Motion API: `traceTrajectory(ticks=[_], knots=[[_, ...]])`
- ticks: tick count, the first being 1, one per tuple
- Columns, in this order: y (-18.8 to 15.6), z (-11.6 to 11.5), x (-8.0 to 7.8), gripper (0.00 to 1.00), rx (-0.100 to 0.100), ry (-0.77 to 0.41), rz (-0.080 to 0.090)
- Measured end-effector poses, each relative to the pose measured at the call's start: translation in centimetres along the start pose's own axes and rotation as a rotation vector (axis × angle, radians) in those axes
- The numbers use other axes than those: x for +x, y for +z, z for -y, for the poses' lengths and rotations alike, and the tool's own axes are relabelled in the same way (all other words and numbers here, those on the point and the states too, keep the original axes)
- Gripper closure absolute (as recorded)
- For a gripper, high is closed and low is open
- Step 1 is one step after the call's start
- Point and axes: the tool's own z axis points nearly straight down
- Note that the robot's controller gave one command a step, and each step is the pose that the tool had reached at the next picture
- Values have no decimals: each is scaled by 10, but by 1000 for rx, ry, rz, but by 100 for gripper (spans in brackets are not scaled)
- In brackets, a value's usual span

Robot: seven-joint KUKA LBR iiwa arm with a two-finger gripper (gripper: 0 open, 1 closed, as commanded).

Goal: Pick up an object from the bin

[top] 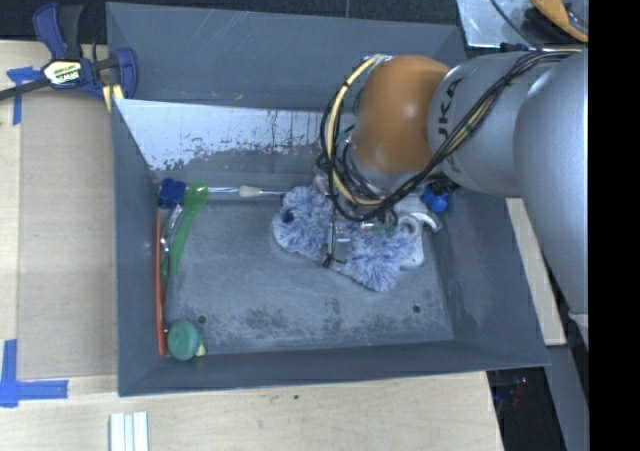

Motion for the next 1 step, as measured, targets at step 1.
traceTrajectory(ticks=[1], knots=[[-94, -15, 5, 0, 0, 11, 20]])
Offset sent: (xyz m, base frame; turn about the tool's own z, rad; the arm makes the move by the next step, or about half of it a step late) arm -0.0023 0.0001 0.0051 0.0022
